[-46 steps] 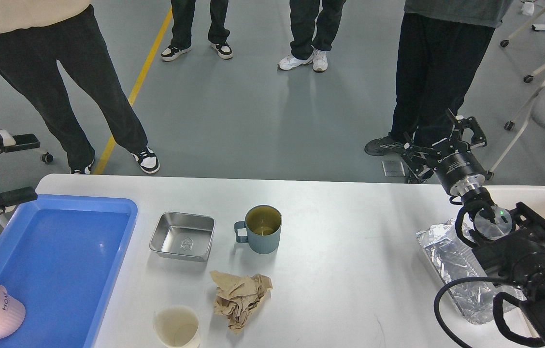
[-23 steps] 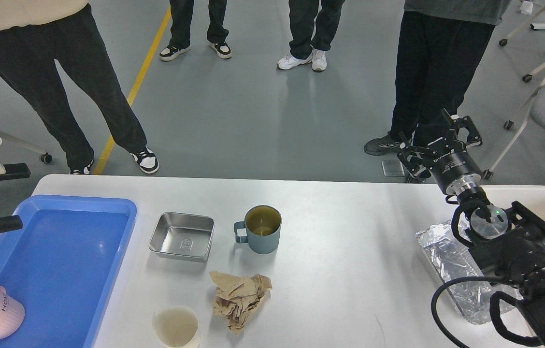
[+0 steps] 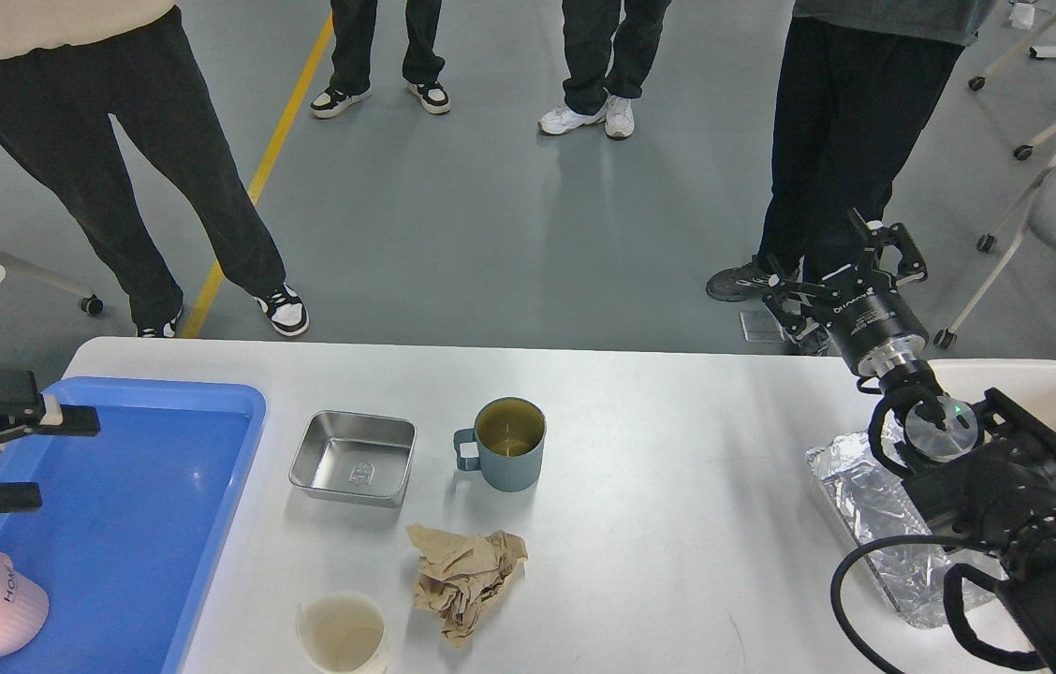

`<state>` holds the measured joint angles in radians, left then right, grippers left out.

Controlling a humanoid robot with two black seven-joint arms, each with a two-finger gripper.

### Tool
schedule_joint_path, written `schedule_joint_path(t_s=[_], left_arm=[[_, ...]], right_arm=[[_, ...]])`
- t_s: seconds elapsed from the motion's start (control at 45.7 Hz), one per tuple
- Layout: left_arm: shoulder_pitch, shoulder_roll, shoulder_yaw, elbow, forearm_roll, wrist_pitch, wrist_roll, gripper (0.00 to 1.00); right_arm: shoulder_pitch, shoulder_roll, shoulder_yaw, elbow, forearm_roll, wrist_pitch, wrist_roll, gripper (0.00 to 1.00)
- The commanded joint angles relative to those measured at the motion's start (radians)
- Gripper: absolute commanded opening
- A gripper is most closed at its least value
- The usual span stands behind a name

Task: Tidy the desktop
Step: 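Raise the left gripper and move it toward the teal mug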

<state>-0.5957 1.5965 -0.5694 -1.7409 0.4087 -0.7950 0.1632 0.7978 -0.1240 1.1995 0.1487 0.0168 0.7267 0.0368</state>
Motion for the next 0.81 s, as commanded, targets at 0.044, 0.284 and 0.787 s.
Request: schedule_joint_path(t_s=[0.044,0.284,0.787], left_arm=[[-0.056,-0.099,0.000,0.000,0.067,0.010,0.148,0.96],[-0.142,-0.223,0.002,0.000,0.073,0.025,0.337,0.96],[-0.223,-0.526,0.008,0.050,0.240,0.134,0.489,0.96]], right_arm=[[-0.003,0.003,0.000,0.000,0.000,0.002,0.000,1.00],[-0.003,0.001,0.000,0.000,-0.003,0.007,-0.002,1.00],[-0.014,0.017,-0.001,0.045,-0.003,0.002,-0.002,1.00]])
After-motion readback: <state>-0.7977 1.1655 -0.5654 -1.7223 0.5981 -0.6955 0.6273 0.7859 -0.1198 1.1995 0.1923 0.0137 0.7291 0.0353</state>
